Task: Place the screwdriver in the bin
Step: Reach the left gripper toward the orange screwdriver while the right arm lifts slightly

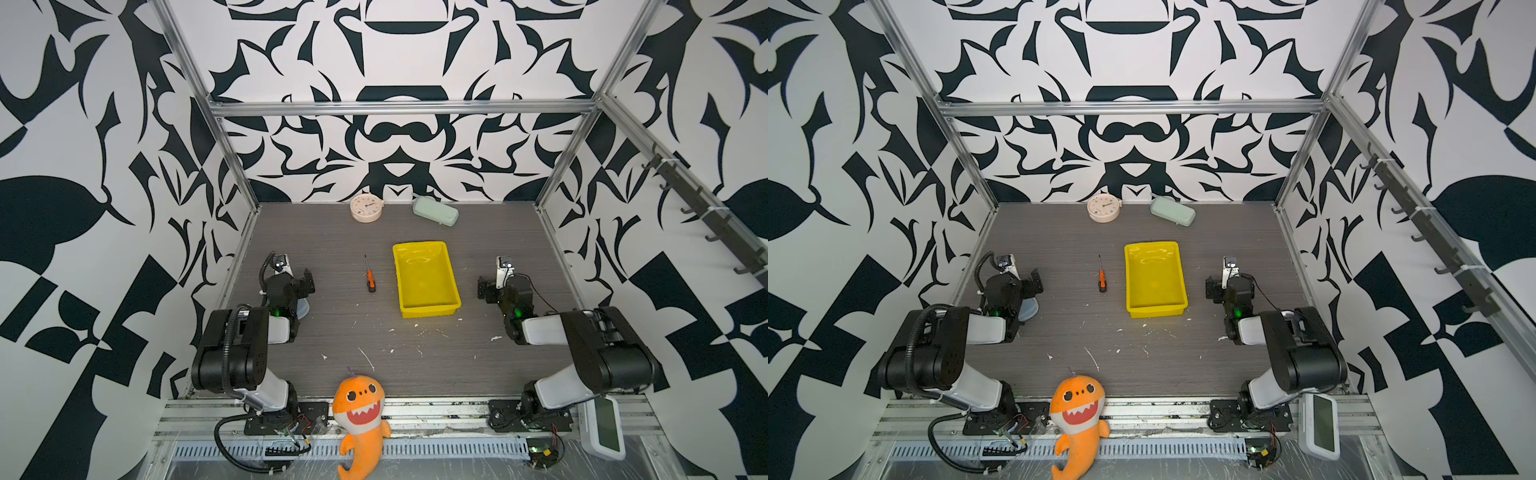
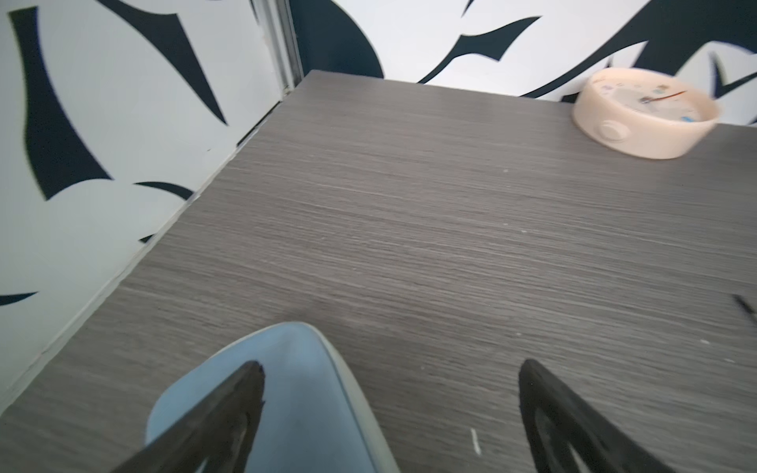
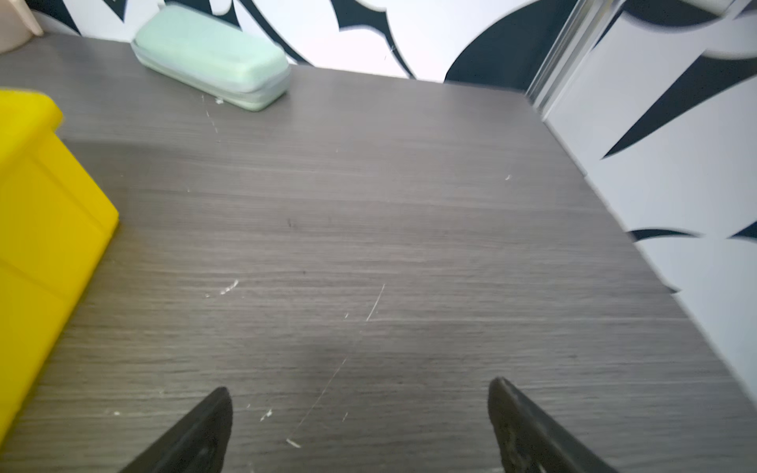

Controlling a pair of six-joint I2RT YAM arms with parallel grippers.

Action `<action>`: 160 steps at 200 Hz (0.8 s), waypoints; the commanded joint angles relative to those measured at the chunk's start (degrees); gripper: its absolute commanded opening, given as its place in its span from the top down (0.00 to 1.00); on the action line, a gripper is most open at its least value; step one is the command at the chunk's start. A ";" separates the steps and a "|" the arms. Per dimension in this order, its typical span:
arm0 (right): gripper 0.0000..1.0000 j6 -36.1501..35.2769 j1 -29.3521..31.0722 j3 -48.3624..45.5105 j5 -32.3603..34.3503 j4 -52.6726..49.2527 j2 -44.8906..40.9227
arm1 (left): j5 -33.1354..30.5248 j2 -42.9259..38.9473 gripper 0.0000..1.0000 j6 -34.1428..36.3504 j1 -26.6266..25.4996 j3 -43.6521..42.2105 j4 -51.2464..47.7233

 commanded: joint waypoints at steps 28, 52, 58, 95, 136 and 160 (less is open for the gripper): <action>0.00 -2.53 8.83 7.54 11.54 -18.06 -16.20 | -0.07 -22.01 0.01 -7.84 -1.40 17.07 -46.16; 0.00 -0.55 11.10 15.32 9.27 -26.24 -18.79 | 3.49 -25.55 0.01 -17.72 -1.50 24.93 -61.77; 0.00 1.26 11.10 17.51 9.50 -28.53 -18.27 | 4.89 -26.04 0.01 -20.01 -1.50 25.95 -64.46; 0.00 20.46 11.03 24.49 18.38 -40.26 -8.25 | 9.59 -27.94 0.01 -20.62 -1.50 29.35 -72.69; 0.00 24.47 13.41 23.55 17.12 -40.55 -4.65 | 2.84 -33.26 0.01 -30.95 -1.26 28.74 -78.77; 0.00 27.71 13.83 16.70 16.87 -34.34 -9.83 | -1.32 -36.79 0.01 -35.19 -0.47 26.98 -77.65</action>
